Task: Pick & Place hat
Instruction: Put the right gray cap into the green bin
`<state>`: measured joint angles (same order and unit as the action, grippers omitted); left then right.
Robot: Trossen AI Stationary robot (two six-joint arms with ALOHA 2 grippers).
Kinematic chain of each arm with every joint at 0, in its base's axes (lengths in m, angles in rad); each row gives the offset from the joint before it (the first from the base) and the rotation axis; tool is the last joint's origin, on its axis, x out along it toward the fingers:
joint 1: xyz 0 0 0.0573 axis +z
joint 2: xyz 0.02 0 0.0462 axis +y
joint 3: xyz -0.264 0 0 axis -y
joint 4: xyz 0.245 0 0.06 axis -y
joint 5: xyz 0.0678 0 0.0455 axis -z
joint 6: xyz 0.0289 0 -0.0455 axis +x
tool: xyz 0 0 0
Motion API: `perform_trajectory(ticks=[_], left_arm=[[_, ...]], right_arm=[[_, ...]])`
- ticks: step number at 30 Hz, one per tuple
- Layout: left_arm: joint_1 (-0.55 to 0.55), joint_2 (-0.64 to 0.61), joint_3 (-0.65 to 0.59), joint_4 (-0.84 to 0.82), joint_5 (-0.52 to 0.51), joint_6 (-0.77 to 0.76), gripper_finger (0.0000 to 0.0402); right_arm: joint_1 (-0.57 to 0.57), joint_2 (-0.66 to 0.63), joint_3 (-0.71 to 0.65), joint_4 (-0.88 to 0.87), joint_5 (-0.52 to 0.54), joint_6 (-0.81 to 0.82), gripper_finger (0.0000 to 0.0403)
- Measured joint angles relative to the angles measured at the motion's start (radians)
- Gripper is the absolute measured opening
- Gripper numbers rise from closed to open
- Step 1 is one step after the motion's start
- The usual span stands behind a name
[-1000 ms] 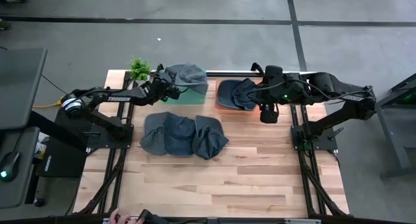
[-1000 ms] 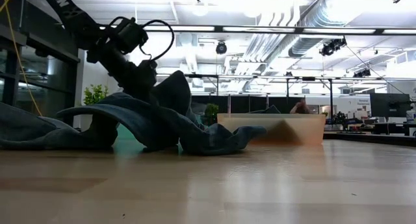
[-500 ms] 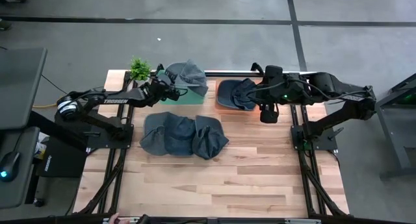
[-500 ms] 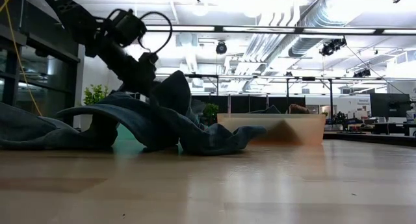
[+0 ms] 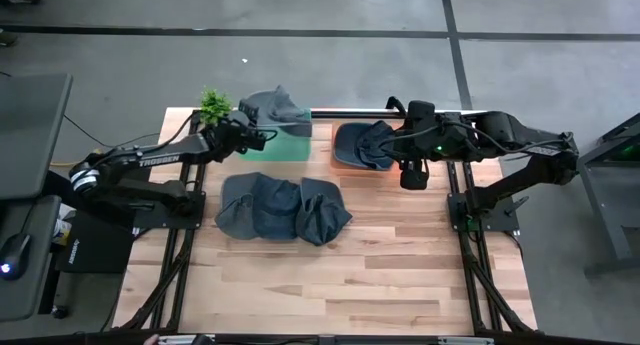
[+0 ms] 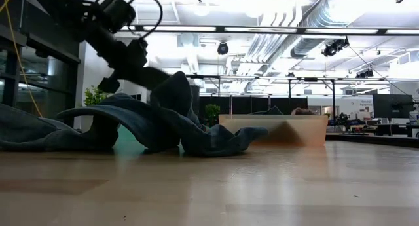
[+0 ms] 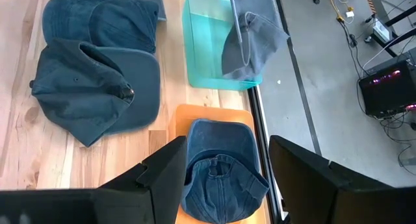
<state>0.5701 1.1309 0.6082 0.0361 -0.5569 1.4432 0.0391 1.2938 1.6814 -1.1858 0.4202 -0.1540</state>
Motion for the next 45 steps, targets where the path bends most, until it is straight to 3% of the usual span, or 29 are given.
perform_trajectory(ticks=[8, 14, 20, 32, 38, 45], left_arm=[[0.006, -0.001, 0.000, -0.087, 0.008, 0.016, 0.0005], [0.005, -0.001, 0.000, -0.092, 0.071, -0.007, 0.0005], [0.005, 0.000, 0.000, -0.093, 0.197, -0.010, 0.0008], [0.013, 0.035, 0.000, -0.091, 0.185, -0.018, 0.0022], [0.013, 0.032, 0.000, -0.090, 0.177, -0.086, 0.0052], [0.012, 0.028, 0.000, -0.077, 0.123, -0.087, 0.0132]], right_arm=[[0.000, 0.000, 0.000, 0.000, 0.002, -0.004, 0.0213], [0.000, 0.000, 0.000, 0.000, 0.003, -0.004, 0.0213], [0.000, 0.000, 0.000, 0.000, 0.003, -0.004, 0.0213], [0.000, 0.000, 0.000, 0.001, -0.008, -0.011, 0.0213], [0.000, 0.000, 0.000, 0.000, -0.021, -0.011, 0.0213], [0.000, 0.000, 0.000, -0.012, -0.024, -0.005, 0.0213]])
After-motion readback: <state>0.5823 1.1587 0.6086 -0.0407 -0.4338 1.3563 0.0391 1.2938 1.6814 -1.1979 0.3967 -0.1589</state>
